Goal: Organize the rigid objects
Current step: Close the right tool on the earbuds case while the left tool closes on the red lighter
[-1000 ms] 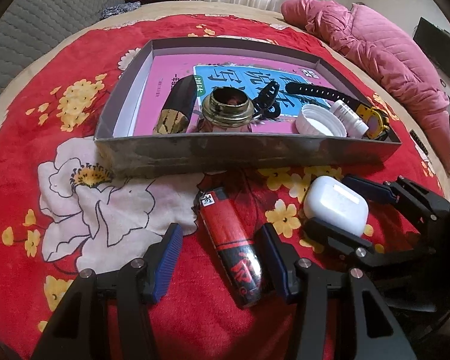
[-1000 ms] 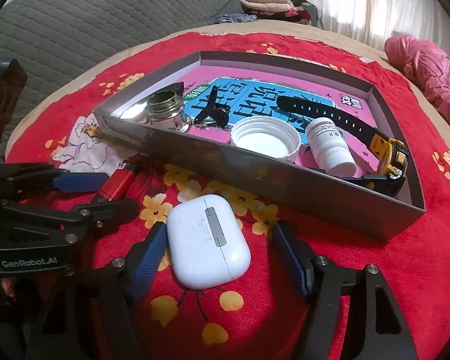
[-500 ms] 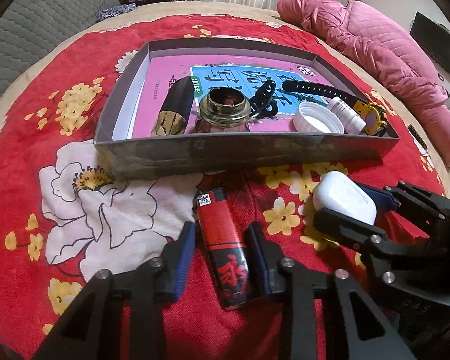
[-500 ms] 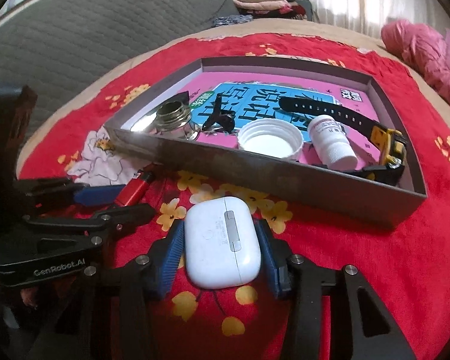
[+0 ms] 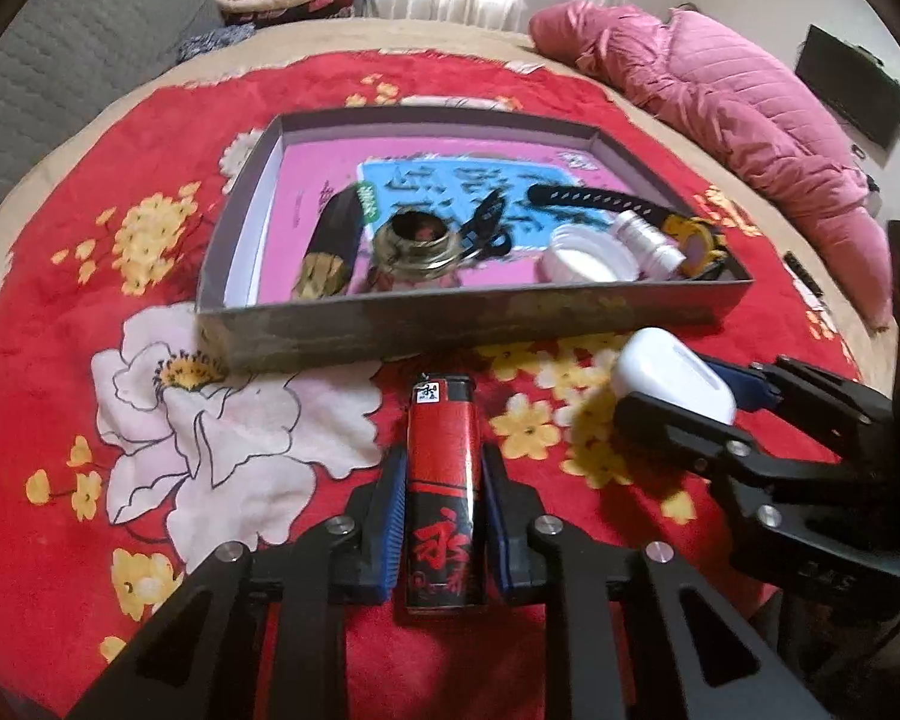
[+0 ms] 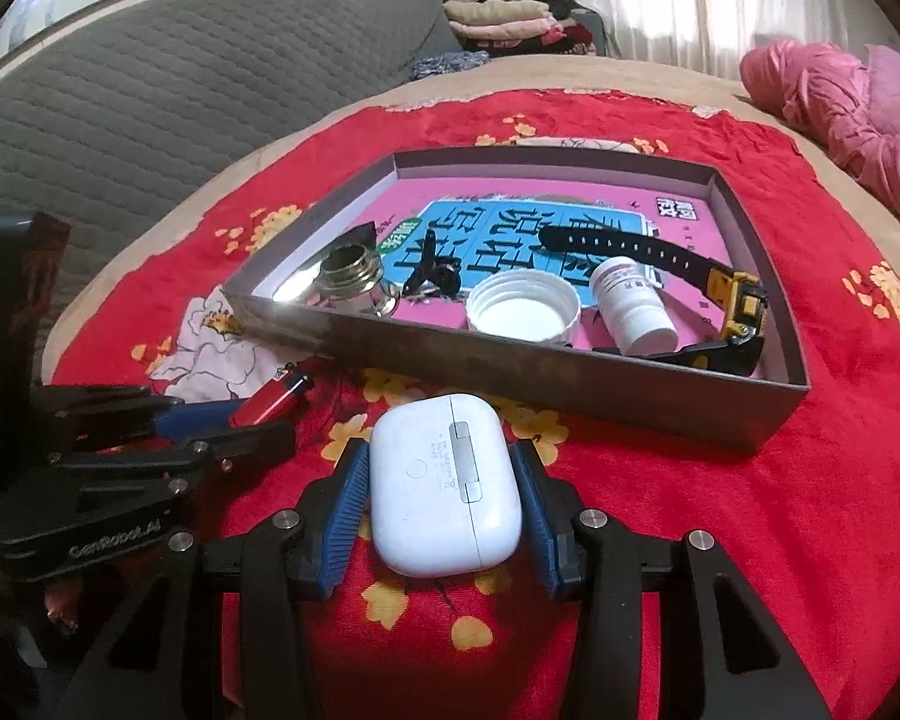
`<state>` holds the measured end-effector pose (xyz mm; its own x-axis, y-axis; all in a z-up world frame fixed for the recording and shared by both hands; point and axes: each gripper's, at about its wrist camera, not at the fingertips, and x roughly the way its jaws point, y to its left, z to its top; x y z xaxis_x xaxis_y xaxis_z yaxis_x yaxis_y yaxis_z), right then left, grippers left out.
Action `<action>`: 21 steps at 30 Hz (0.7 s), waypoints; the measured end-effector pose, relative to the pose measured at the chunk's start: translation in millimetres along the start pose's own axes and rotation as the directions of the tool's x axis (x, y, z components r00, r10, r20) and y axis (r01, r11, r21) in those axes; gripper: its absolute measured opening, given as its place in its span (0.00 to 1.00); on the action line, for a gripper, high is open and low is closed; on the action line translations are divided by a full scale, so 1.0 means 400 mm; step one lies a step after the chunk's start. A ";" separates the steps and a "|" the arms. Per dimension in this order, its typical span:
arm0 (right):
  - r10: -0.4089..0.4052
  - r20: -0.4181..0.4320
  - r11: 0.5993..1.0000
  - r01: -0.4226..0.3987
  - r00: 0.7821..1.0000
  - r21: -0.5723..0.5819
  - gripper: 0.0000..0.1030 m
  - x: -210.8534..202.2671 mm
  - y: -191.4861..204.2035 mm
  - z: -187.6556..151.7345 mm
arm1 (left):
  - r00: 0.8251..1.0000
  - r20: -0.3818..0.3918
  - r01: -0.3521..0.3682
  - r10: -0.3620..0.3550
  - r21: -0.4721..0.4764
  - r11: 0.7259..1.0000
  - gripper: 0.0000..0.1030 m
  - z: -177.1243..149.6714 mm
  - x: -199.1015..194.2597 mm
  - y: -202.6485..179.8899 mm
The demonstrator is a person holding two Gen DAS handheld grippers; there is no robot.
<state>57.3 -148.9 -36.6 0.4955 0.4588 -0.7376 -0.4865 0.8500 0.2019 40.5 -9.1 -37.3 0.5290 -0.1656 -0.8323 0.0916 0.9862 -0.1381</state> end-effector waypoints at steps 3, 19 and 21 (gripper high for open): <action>0.006 0.011 1.000 -0.006 1.000 0.016 0.48 -0.013 -0.002 0.002 | 1.000 0.028 -0.007 0.007 0.025 1.000 0.23 0.003 -0.022 -0.014; -0.037 0.109 0.997 0.030 0.993 0.066 0.47 -0.089 -0.019 0.042 | 0.985 0.172 -0.005 0.015 -0.064 0.998 0.23 0.059 -0.083 0.051; -0.055 0.116 0.996 0.046 0.992 0.081 0.47 -0.091 -0.031 0.052 | 0.984 0.178 0.000 0.014 -0.077 0.997 0.23 0.072 -0.074 0.061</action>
<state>60.3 -170.8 1.3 0.6019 0.4382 -0.6676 -0.4034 0.8883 0.2195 51.4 19.9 -0.5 0.6722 -0.1496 -0.7251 0.0265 0.9836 -0.1784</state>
